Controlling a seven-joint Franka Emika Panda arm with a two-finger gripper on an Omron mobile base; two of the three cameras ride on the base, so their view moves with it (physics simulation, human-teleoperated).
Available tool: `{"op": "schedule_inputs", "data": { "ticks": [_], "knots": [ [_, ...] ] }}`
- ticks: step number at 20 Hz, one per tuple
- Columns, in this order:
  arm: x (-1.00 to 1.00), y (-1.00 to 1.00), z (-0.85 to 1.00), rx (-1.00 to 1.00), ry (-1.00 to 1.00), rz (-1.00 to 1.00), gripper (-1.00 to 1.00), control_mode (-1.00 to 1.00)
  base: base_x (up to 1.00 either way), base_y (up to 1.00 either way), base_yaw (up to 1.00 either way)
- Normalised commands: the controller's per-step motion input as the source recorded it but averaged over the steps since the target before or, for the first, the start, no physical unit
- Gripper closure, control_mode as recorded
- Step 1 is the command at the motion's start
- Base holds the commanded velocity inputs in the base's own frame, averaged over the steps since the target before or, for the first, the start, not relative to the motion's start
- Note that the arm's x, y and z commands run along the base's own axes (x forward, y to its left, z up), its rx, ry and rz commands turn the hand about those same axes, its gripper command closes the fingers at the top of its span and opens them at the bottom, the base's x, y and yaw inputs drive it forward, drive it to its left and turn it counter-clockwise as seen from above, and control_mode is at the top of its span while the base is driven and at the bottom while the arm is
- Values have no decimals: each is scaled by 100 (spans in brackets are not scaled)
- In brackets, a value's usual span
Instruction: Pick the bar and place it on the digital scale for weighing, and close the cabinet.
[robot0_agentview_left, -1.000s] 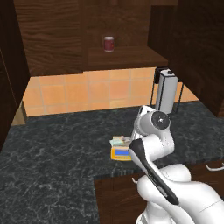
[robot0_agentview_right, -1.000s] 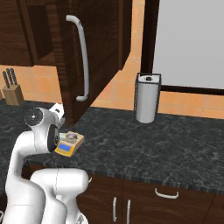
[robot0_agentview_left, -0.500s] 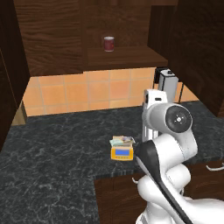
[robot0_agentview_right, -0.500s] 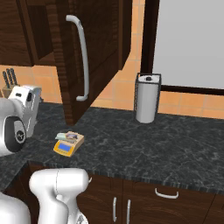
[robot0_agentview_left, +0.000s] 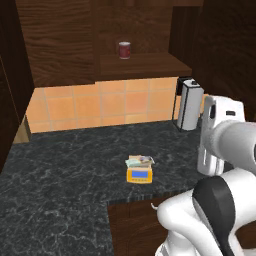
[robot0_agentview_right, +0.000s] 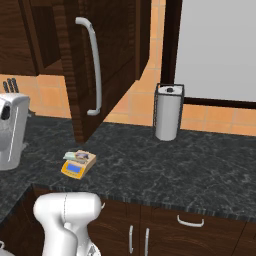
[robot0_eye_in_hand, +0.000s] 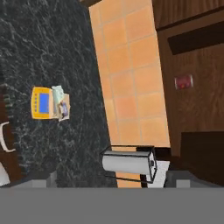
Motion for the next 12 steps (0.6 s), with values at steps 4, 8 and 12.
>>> {"op": "schedule_inputs", "data": {
  "ticks": [4,8,12],
  "knots": [
    [-81,-69,-78,1,-28,5,-100,-100,0,0,0],
    [-16,-89,-98,9,-33,10,-100,-100,0,0,0],
    [14,-88,-94,6,-32,14,-100,-100,0,0,0]
  ]
}}
